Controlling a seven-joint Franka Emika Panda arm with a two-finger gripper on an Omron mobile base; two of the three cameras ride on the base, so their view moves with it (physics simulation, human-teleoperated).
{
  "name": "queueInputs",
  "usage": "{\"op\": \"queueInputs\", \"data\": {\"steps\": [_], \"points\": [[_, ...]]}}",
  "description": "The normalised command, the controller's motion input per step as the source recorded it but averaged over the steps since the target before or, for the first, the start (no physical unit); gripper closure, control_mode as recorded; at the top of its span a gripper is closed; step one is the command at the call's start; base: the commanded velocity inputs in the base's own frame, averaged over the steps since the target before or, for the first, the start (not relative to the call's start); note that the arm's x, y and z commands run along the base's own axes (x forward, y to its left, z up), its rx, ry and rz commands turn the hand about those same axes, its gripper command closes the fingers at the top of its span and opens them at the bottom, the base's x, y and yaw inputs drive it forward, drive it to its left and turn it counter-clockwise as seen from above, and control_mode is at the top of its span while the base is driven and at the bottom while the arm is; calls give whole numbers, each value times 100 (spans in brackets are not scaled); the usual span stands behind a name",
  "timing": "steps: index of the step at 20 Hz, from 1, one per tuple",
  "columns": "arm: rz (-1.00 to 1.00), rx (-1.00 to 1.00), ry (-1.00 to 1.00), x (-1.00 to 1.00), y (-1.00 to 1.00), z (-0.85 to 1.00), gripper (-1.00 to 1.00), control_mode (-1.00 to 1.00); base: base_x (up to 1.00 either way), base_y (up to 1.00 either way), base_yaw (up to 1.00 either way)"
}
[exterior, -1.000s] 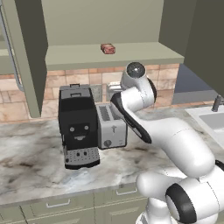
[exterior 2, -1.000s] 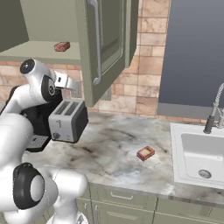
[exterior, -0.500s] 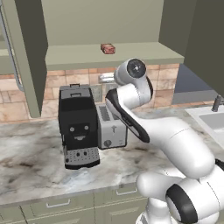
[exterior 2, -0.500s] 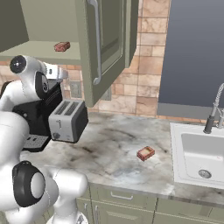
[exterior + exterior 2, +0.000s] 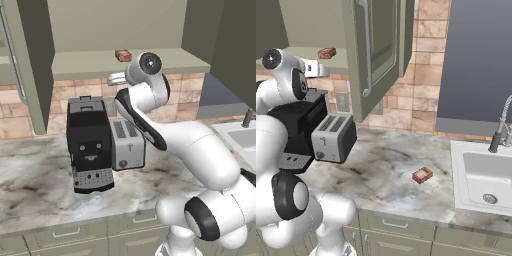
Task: Locate and retrieve the bar soap and bar soap from the cabinet. Place them next to the sink.
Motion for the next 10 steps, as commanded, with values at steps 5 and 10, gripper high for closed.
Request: {"op": "queueInputs", "data": {"steps": [5, 10], "points": [[0, -13, 9, 27, 11, 37, -100, -100, 0, 0, 0], [7, 3, 0, 31, 2, 25, -100, -100, 0, 0, 0]]}}
